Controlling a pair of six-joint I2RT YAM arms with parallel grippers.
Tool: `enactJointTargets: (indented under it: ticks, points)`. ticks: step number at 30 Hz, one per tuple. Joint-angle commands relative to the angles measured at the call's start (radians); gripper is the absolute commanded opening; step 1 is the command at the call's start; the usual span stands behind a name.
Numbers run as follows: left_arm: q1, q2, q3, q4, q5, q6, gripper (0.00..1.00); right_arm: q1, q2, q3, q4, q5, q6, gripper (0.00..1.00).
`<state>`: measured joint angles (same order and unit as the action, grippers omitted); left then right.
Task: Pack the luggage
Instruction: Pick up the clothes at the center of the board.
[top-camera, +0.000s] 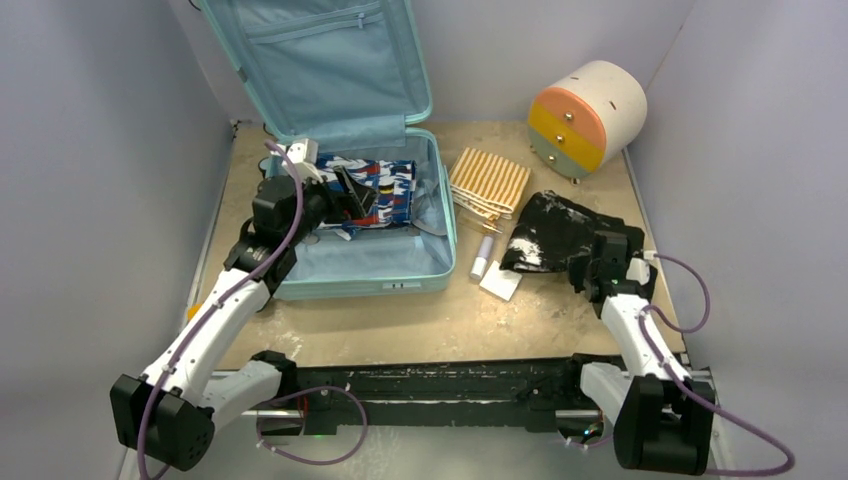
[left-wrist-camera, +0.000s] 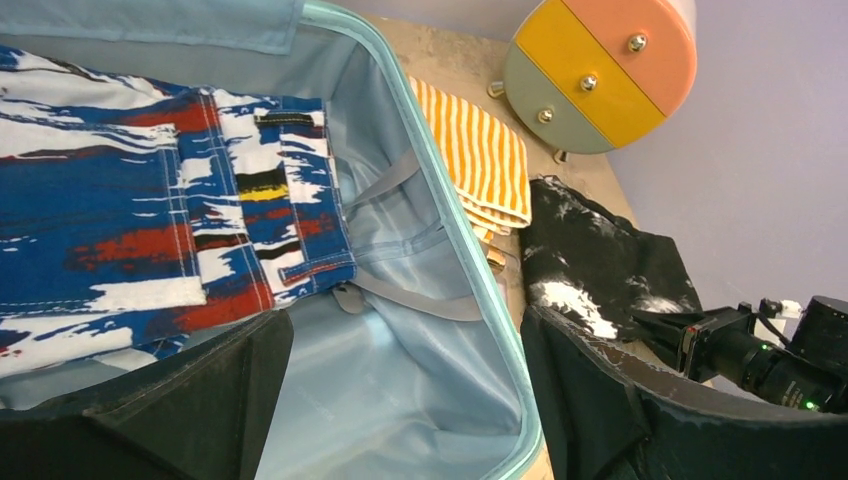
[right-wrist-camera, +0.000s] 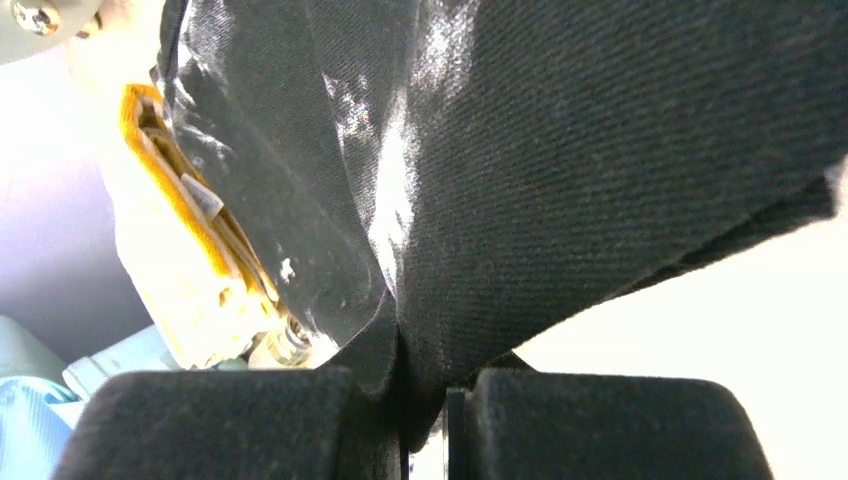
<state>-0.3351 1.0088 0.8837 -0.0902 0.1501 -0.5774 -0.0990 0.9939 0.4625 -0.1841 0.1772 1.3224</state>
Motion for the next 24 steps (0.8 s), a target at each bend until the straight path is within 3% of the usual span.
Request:
enactJointTargets:
  ticks: [1,9,17,24]
  points:
    - [-0.004,0.032,-0.024,0.075,0.088,-0.045,0.88,-0.007,-0.067,0.075,-0.102,-0.045,-0.045,0.00]
    - [-0.054,0.171,-0.037,0.285,0.310,-0.213,0.89,-0.024,-0.185,0.114,-0.159,-0.096,-0.083,0.00]
    - [-0.342,0.342,0.100,0.226,0.139,-0.276,0.91,-0.027,-0.296,0.101,-0.209,-0.148,-0.107,0.00]
    - [-0.481,0.499,0.230,0.188,0.060,-0.421,0.92,-0.026,-0.394,0.070,-0.255,-0.165,-0.131,0.00]
